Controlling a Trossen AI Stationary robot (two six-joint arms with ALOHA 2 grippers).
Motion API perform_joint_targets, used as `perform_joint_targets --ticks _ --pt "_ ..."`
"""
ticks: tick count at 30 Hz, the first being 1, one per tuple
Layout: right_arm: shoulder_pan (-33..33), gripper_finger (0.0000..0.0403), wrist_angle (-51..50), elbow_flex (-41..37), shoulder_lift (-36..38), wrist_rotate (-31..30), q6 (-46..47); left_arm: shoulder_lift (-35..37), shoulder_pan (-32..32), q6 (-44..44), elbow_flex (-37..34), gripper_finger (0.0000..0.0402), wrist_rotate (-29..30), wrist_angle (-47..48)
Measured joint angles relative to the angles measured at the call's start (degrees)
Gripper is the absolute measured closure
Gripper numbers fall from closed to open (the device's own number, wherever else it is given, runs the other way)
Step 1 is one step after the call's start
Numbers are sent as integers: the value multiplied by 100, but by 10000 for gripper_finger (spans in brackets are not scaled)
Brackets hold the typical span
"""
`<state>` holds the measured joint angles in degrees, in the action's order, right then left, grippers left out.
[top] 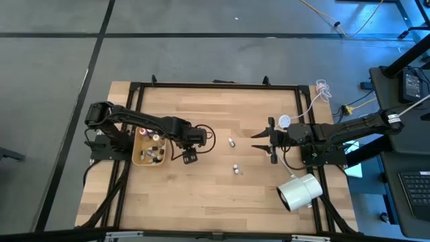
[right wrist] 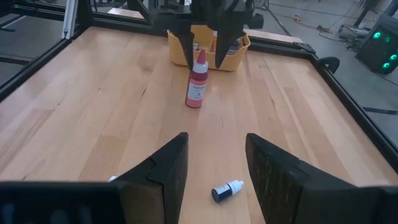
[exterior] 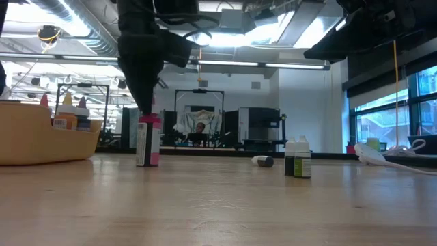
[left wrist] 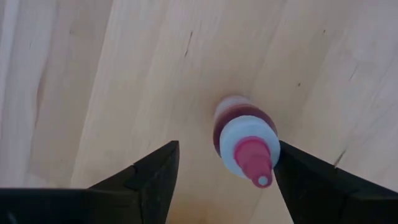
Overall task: Pick & Place food coloring
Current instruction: Put the large pink food coloring bottle into the yellow bin
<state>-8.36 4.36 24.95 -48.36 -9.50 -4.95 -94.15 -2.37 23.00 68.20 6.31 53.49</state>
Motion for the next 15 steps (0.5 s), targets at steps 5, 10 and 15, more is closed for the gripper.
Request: perform_joint_targets --ticks 5,10,15 --pt "0 240 2 0 0 0 0 -4 0 22 0 175 8 -10" --pt "0 240 0 0 0 -2 -2 -4 0 21 0 210 22 -42" --pt "0 240 2 0 -1 -2 -2 -4 0 -13 0 242 23 -304"
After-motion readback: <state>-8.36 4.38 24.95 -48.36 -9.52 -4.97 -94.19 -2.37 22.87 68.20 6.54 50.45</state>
